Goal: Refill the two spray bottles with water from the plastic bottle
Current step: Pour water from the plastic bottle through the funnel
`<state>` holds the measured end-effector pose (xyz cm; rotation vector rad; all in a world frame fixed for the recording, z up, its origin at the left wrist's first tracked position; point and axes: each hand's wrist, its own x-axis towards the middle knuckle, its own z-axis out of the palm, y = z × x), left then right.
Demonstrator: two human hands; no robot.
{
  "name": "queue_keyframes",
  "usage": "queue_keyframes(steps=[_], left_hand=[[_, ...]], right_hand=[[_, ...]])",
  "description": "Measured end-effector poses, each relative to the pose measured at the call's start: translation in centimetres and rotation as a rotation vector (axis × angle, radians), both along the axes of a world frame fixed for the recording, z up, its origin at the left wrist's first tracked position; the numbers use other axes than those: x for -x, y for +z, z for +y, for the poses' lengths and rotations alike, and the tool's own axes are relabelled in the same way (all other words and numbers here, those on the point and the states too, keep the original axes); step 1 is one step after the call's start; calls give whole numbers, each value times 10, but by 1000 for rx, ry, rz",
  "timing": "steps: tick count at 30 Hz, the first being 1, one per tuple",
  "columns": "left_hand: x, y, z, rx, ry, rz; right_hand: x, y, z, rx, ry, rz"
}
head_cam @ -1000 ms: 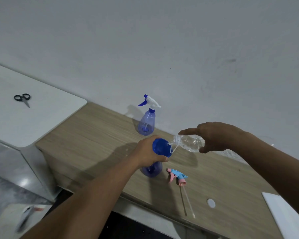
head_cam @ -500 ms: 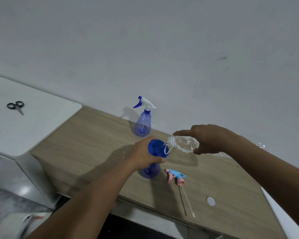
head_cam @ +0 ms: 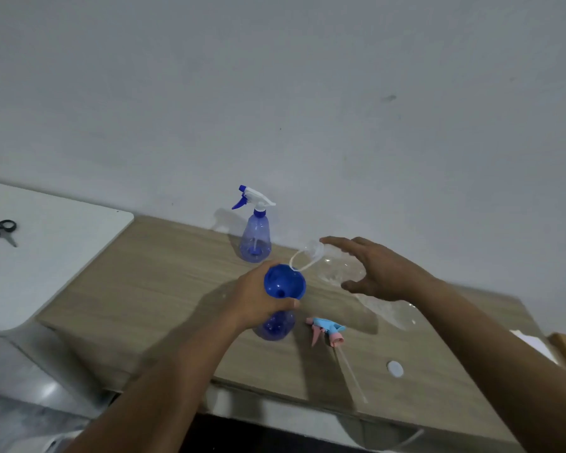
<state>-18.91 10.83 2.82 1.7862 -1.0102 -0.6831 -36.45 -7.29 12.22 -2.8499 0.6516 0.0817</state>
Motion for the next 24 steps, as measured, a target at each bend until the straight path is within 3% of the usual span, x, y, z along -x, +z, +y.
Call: queue_keyframes(steps=[13,17,24], left_hand=[[-1,-8,-4,17,33,16],[-1,-9,-5,-4,26,1],[0,-8,-4,-11,15,29]], right_hand=[[2,-47,-21,-192,-404,-592],[-1,-52,-19,-294,-489,-696],[-5,-52,-9,-287,-525,-723]])
